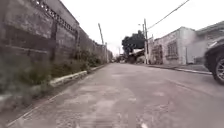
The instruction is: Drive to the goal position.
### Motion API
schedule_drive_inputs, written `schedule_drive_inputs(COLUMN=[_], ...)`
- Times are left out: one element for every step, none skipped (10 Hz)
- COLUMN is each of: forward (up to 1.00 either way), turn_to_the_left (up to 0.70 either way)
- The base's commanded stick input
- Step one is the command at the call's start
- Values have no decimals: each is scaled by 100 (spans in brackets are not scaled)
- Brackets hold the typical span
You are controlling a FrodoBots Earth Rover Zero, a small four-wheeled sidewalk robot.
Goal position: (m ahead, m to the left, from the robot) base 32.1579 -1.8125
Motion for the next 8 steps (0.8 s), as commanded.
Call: schedule_drive_inputs(forward=[100,100,100,100,100,100,100,100], turn_to_the_left=[0,0,0,0,0,-25,-27,-27])
